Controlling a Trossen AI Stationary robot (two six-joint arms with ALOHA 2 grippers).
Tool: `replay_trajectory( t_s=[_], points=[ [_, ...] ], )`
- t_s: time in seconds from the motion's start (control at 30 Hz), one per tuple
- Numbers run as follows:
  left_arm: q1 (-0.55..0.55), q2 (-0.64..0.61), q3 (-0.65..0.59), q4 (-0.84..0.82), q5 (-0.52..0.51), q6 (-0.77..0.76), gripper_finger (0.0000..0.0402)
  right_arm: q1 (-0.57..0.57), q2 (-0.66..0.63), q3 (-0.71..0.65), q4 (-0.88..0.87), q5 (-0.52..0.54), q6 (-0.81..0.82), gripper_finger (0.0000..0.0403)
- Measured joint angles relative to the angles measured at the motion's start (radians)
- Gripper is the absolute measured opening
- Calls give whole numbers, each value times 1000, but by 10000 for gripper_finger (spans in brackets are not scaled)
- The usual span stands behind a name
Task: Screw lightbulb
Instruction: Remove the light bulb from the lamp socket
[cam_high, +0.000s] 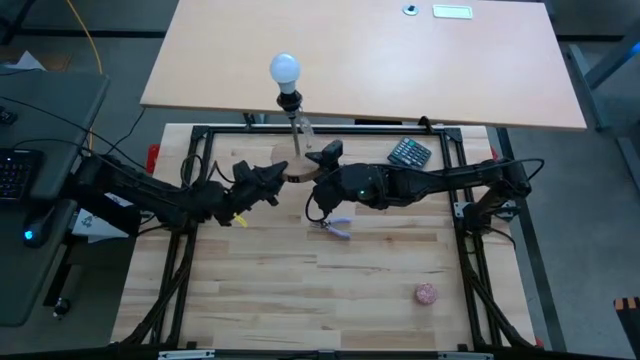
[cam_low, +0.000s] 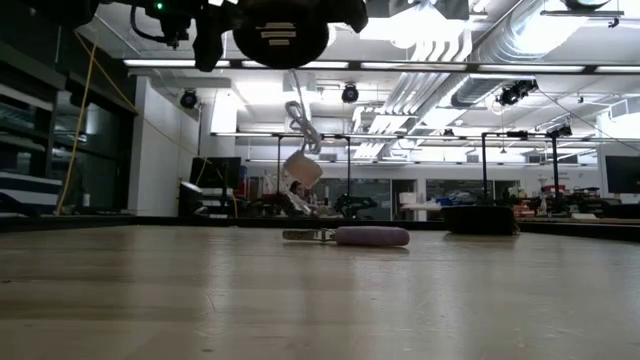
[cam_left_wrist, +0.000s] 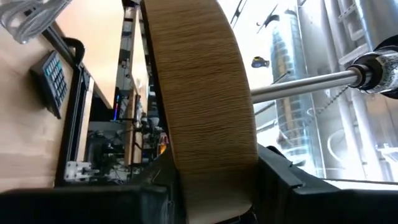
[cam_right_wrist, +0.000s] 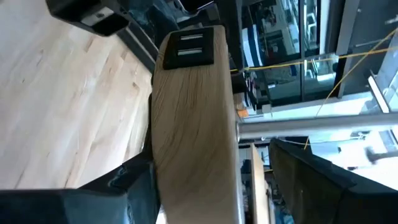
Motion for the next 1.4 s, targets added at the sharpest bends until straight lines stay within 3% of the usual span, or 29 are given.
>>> replay_trajectory(
  t_s=[0.17, 0.37, 0.47, 0.63, 0.77, 0.9, 1.1, 1.4],
  points=[
    [39, -65, -2, -52, -4, 89, 120, 11, -43, 0, -22, -9, 110, 269],
    [100, -258, -4, -332, 0, 199, 119, 13, -141, 3, -228, -98, 436, 270],
    [120, -366, -1, -543, 55, 351, 118, 8, -187, 3, -321, -178, 666, 270],
    [123, -473, 123, -1074, 131, 514, 118, -13, -247, 3, -361, -333, 1030, 271],
    [118, -463, 284, -1474, 132, 608, 118, -32, -285, 2, -382, -353, 1136, 271],
    [118, -446, 412, -1743, 44, 632, 118, -44, -328, 2, -474, -363, 1176, 271],
    [118, -461, 466, -1807, -69, 630, 118, -51, -342, 1, -586, -362, 1262, 271],
    [118, -462, 467, -1810, -185, 874, 118, -147, -334, 1, -510, -368, 1806, 271]
  ],
)
